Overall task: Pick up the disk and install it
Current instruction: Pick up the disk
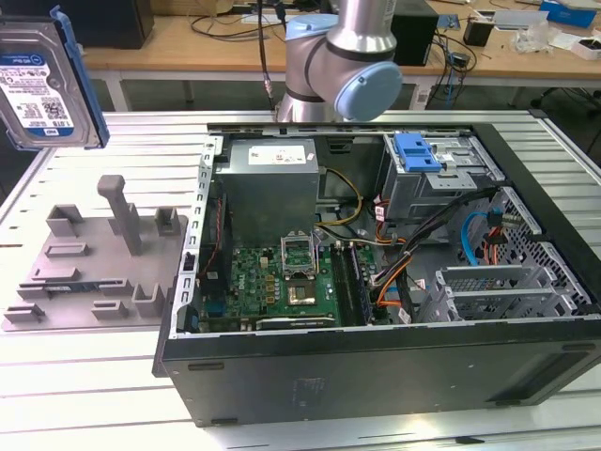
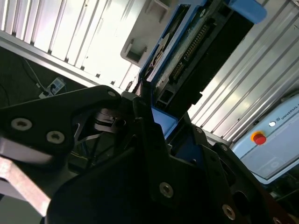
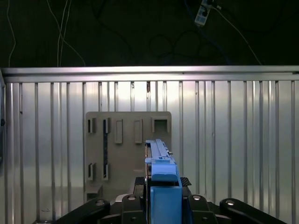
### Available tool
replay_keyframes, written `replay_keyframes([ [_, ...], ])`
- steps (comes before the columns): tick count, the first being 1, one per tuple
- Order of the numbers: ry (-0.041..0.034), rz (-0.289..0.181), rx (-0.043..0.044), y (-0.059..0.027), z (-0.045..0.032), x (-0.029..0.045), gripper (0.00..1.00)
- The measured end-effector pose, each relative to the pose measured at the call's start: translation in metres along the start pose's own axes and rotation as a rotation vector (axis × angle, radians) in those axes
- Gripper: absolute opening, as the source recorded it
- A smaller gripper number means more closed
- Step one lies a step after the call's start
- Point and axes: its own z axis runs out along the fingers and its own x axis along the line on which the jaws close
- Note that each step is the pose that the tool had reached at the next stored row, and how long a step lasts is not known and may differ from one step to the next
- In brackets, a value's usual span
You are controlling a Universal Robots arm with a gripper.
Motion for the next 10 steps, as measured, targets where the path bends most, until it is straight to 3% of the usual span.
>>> replay_keyframes([
  [9,0.0009,0.000,0.0001,-0.0220,-0.0064,0.0224,0.36],
  [10,0.0009,0.000,0.0001,-0.0275,-0.0074,0.0279,0.36],
])
